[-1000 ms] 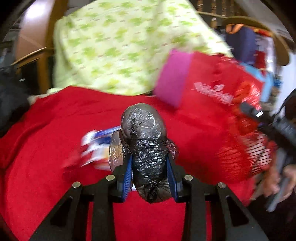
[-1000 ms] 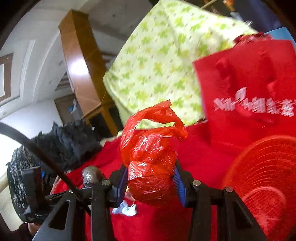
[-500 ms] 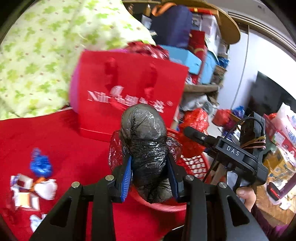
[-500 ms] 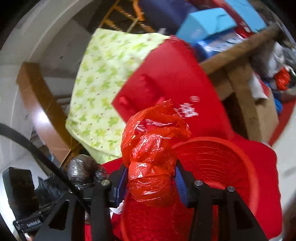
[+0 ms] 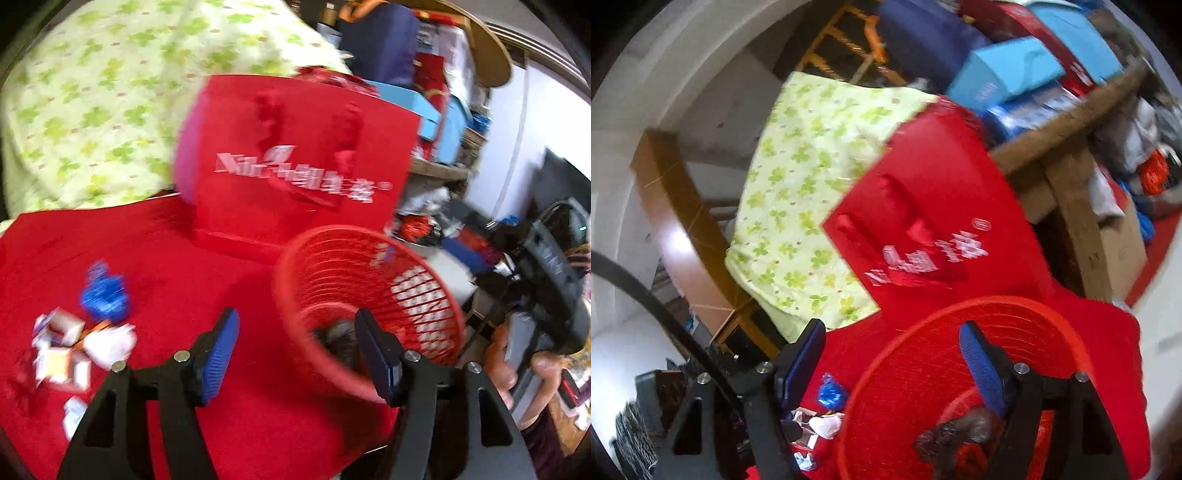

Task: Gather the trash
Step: 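Move both grippers back to the remaining trash on the blanket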

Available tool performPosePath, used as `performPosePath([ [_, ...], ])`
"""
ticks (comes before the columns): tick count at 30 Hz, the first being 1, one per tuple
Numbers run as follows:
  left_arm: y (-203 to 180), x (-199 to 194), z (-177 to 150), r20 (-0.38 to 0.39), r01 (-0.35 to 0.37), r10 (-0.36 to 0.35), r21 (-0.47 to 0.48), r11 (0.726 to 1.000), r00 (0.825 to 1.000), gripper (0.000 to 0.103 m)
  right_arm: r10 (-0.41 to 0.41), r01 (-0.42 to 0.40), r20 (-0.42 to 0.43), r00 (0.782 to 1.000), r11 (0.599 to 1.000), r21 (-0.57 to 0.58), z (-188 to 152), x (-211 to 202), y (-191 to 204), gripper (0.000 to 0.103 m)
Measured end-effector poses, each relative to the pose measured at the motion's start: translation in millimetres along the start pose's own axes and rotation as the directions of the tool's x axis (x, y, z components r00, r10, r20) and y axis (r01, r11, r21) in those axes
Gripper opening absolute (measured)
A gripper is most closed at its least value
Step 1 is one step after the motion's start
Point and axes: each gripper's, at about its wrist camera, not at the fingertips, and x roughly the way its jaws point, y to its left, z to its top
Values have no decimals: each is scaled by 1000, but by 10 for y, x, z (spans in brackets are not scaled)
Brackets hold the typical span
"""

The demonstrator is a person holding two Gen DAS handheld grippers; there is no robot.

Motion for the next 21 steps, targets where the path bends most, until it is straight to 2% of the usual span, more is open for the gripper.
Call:
performPosePath([
  [3, 330, -215, -216, 7, -71, 71, -53, 996, 997, 66, 77, -76, 9, 997, 995, -59, -76, 26, 293, 78],
  [7, 930, -561, -567, -3, -199, 200, -137, 970, 980, 66, 193, -192, -4, 981, 972, -137, -246, 131, 762, 78],
  [10, 1464, -827, -817, -27, -300, 302, -225, 927, 953, 66, 244, -251, -60, 968, 949, -190, -433, 289, 1083, 78],
  [14, 2041, -1143, -1104, -61, -422, 425, -315, 850, 903, 67, 263, -314, -240, 934, 927, -207, -829, 719, 1487, 78],
  [17, 2382, -1285, -1305, -85, -484, 488, -357, 799, 869, 68, 231, -331, -428, 874, 927, -175, -1212, 1145, 1674, 78],
  [19, 2524, -1308, -1404, -100, -506, 509, -377, 776, 855, 68, 213, -329, -543, 812, 936, -125, -1488, 1423, 1734, 78],
  [21, 2629, -1285, -1473, -117, -516, 515, -392, 761, 849, 68, 190, -303, -640, 744, 950, -71, -1781, 1698, 1762, 78],
])
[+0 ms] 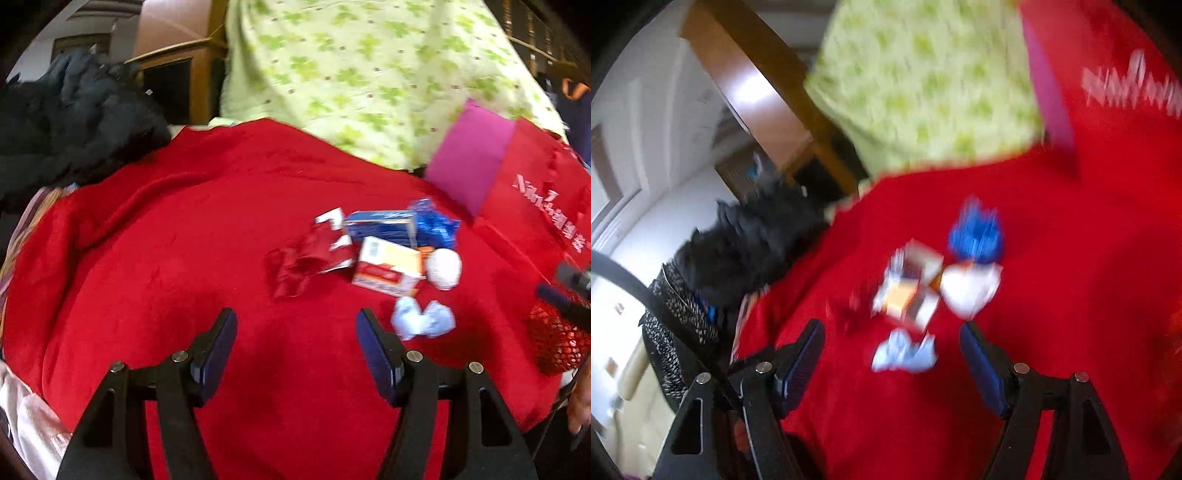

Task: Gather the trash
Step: 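Move both grippers back to the remaining trash on the blanket, then grasp the red ribbon with the left gripper while the right grasps the light blue cloth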

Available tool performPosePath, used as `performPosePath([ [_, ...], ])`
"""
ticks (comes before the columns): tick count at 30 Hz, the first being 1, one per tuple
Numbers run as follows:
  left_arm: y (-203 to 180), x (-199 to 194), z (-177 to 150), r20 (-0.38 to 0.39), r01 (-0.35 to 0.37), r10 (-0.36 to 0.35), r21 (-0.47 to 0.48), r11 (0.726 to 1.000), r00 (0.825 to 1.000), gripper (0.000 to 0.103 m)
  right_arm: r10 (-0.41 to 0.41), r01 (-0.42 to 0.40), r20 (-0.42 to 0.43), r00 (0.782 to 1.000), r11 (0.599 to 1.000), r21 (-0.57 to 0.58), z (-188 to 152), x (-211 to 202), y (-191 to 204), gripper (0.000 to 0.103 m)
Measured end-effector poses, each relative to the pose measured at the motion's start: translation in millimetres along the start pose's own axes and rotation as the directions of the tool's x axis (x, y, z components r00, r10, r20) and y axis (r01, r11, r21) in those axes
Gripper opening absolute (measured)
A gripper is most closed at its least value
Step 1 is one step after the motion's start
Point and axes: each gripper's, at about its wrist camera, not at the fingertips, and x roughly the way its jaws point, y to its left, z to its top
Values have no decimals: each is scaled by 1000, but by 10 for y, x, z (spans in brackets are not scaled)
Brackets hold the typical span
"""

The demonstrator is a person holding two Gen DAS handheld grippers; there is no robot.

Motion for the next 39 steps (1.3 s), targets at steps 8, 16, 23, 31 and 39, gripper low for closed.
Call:
performPosePath([
  [8, 131, 332, 154, -14, 14, -14, -7, 1000, 1000, 69, -34, 66, -189, 981, 985, 161, -58, 823, -256, 78],
  [16, -32, 907, 378, -61, 43, -40, 49, 998, 997, 73, 33, 62, -297, 954, 951, 303, -201, 1120, -416, 78],
  [23, -193, 1278, 522, -84, 41, -31, 119, 992, 996, 73, 63, 65, -309, 949, 920, 387, -223, 1329, -480, 64],
  [31, -49, 1510, 463, -155, 114, -105, 52, 992, 982, 49, 59, 72, -255, 965, 877, 475, -183, 1515, -552, 62],
  [39, 5, 1431, 389, -157, 145, -140, 24, 989, 978, 25, -35, 141, -236, 971, 883, 448, -190, 1518, -577, 29],
])
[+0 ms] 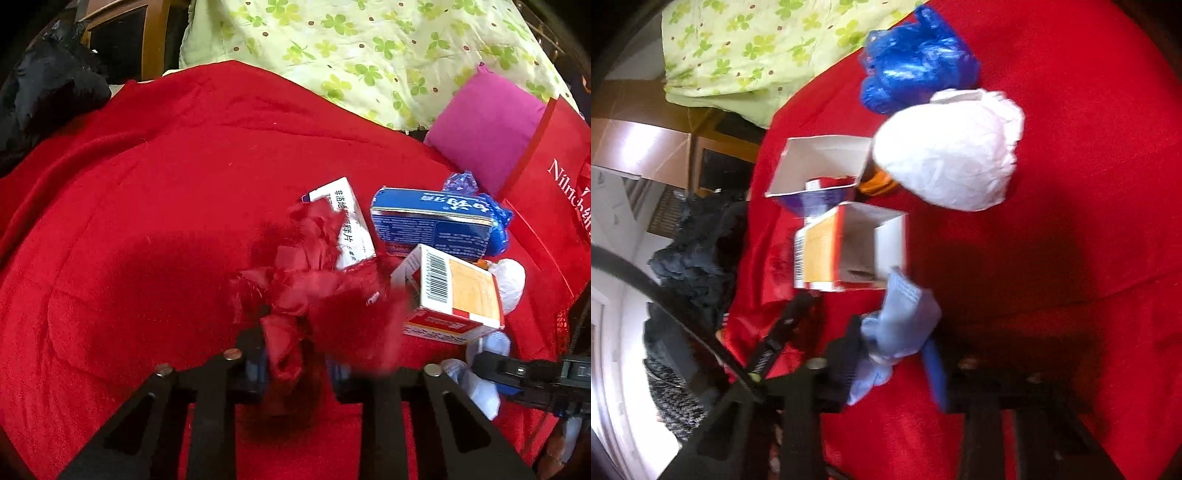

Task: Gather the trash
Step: 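Grasp the red ribbon with the left gripper while the right grasps the light blue cloth, then carry the ribbon and cloth to the red basket and open the left gripper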

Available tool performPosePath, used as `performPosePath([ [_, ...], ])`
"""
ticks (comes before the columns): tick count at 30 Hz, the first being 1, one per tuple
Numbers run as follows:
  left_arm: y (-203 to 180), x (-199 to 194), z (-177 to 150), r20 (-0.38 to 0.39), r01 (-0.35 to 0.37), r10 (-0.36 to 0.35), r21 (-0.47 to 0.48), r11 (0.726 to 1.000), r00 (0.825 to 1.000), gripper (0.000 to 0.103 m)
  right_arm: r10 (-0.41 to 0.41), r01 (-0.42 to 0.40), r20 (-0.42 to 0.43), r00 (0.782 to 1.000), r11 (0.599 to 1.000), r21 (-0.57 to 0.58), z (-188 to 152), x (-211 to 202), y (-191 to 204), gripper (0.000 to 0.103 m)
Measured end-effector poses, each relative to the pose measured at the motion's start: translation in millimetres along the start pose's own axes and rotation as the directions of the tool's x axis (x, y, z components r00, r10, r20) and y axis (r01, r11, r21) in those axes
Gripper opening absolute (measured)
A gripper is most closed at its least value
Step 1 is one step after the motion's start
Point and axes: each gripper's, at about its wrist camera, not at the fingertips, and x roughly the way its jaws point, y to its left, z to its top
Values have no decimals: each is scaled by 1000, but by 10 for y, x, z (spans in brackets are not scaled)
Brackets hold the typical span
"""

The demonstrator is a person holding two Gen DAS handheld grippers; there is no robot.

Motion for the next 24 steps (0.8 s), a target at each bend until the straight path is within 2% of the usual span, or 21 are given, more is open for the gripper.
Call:
performPosePath([
  [5, 4, -284, -102, 46, 29, -29, -4, 1000, 999, 24, -39, 43, 35, 999, 992, -115, -58, -112, 127, 25],
  [10, 6, -576, -229, 95, 51, -51, 4, 999, 994, 24, -38, 53, 72, 997, 975, -214, -124, -319, 259, 25],
  [12, -4, -666, -299, 112, 36, -37, 17, 999, 993, 24, -27, 49, 91, 996, 968, -246, -146, -448, 295, 25],
  [17, -113, -838, -473, 148, 52, -54, 21, 998, 987, 24, 4, 52, 180, 984, 951, -305, -154, -840, 330, 25],
  [21, -341, -960, -597, 176, 47, -57, 58, 997, 983, 24, -2, 106, 286, 958, 930, -352, -185, -1184, 359, 25],
  [24, -523, -1070, -686, 186, 78, -91, 77, 994, 978, 24, 12, 139, 352, 936, 906, -401, -225, -1450, 395, 25],
])
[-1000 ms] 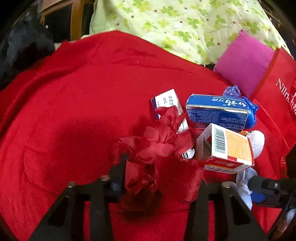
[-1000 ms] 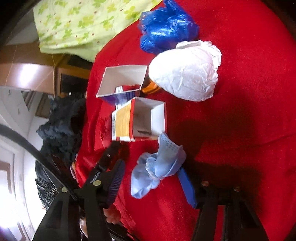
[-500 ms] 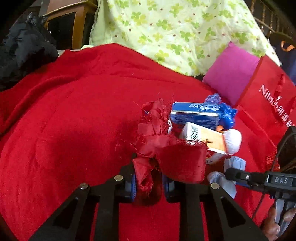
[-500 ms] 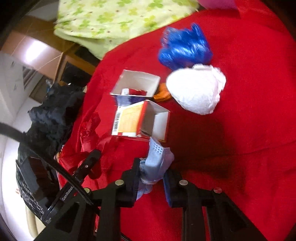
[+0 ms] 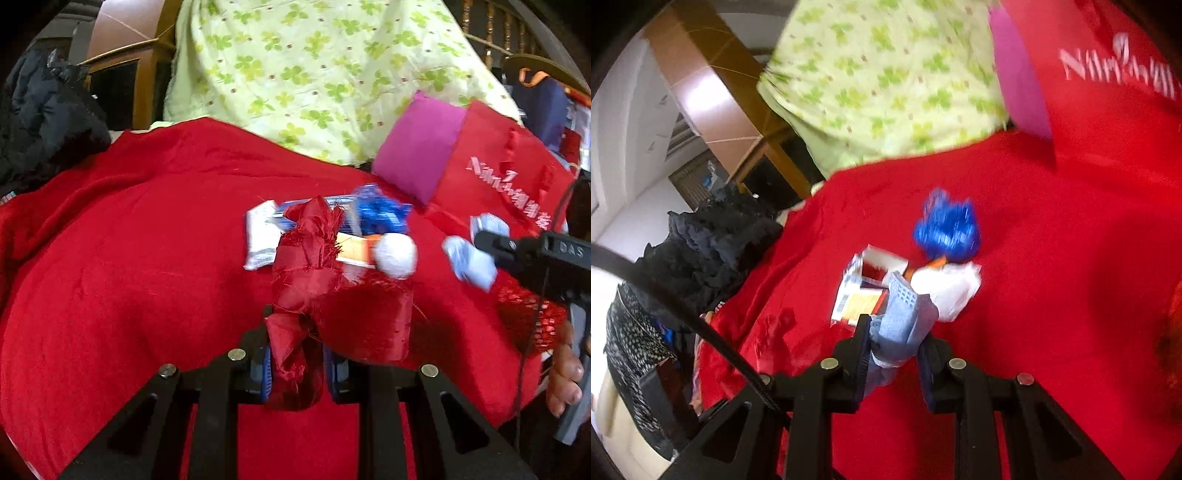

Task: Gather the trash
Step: 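Carry the ribbon and cloth to the red basket and open the left gripper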

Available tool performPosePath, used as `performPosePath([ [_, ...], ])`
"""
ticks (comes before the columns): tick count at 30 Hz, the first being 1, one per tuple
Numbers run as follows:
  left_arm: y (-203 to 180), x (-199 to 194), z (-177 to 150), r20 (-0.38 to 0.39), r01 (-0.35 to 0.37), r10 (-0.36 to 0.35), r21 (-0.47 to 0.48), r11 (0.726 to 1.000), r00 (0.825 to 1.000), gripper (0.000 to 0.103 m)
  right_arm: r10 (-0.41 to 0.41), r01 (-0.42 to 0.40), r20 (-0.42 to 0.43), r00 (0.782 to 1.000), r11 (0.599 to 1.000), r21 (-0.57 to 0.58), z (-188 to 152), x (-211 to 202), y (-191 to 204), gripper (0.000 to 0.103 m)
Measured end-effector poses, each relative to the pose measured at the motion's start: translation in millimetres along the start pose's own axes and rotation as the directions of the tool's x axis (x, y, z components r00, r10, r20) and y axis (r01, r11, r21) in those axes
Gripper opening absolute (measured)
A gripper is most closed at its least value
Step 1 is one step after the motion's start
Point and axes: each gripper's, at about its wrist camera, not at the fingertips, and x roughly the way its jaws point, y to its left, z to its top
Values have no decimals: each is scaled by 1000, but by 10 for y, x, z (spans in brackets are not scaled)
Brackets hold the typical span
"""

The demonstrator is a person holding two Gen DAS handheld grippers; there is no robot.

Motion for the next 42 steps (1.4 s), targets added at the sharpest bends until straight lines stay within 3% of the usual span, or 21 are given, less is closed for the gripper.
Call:
performPosePath([
  [7, -453, -189, 186, 44, 52, -54, 43, 998, 998, 24, -18, 34, 136, 991, 992, -120, 55, -501, 15, 25],
  [13, -855, -351, 368, 86, 69, -77, 96, 993, 993, 24, -23, 55, 225, 974, 989, -139, 81, -859, -110, 25],
  [23, -1549, -467, 520, 109, 73, -96, 195, 978, 989, 24, -43, 84, 326, 944, 990, -111, 128, -1337, -419, 25],
  [42, -2403, -526, 606, 94, 111, -150, 336, 935, 984, 24, -86, 91, 437, 895, 996, 10, 168, -1928, -968, 25],
])
